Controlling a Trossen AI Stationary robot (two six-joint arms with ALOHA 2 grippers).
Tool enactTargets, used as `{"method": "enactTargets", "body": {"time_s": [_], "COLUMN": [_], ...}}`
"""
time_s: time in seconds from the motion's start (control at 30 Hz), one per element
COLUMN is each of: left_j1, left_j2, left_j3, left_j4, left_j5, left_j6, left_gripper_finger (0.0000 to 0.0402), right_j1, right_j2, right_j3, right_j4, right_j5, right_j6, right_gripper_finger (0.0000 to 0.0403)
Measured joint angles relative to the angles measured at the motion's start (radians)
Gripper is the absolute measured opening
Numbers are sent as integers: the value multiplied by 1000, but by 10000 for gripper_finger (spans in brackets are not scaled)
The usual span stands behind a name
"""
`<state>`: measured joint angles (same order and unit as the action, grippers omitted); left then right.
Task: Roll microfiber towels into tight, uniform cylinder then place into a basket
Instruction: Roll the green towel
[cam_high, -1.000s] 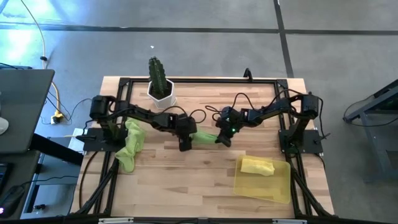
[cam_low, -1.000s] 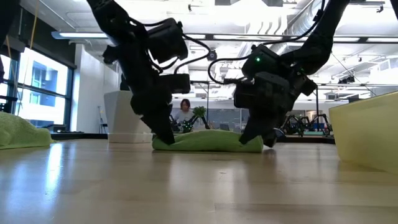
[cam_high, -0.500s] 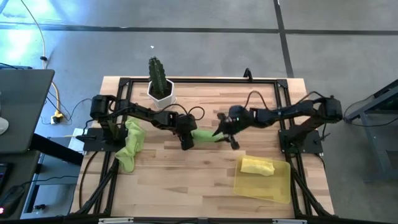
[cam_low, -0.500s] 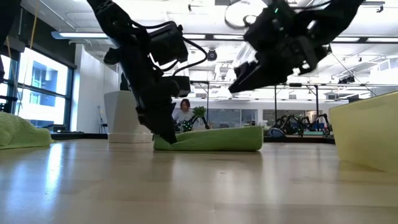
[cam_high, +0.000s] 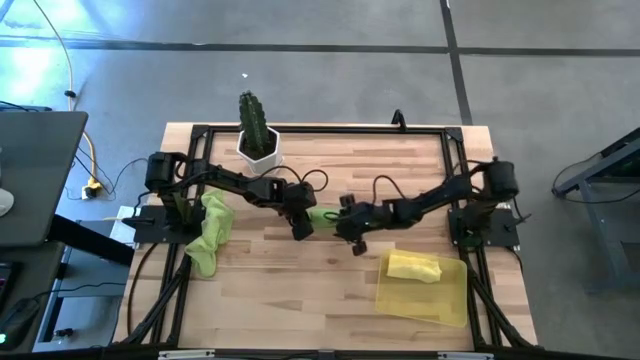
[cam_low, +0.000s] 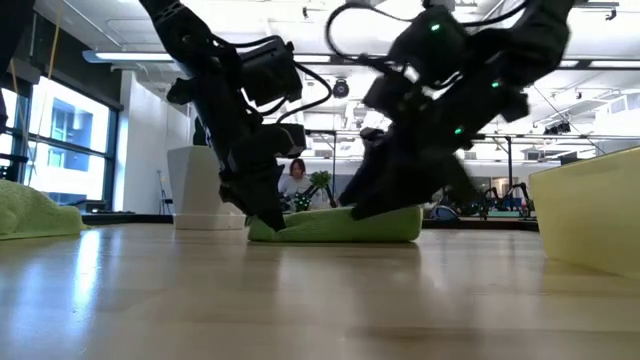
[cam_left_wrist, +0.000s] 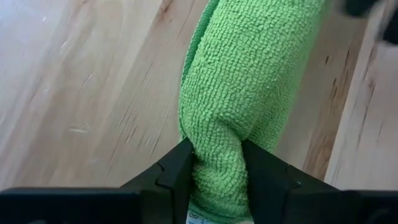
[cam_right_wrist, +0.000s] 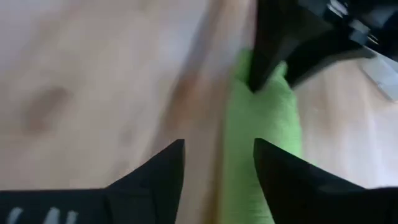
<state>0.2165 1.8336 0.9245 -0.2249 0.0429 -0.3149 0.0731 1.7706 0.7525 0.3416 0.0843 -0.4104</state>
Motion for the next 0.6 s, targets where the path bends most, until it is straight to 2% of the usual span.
{"method": "enactTargets", "body": {"time_s": [0.13, 0.37, 0.6], "left_j1": [-2, -3, -10], "left_j2": [0, 0, 0], "left_j3": [0, 0, 0], "left_j4": [0, 0, -1], "left_j5": [5, 6, 94], "left_j6": [0, -7, -6], "left_gripper_finger": [115, 115, 115], "right_j1": [-4, -44, -79], "right_j2": [65, 145, 145], "right_j3": [70, 169, 174], "right_j4": [-56, -185, -186], "right_j5": [67, 43, 35], "right_j6": [-50, -32, -32], "right_gripper_finger": [207, 210, 211]}}
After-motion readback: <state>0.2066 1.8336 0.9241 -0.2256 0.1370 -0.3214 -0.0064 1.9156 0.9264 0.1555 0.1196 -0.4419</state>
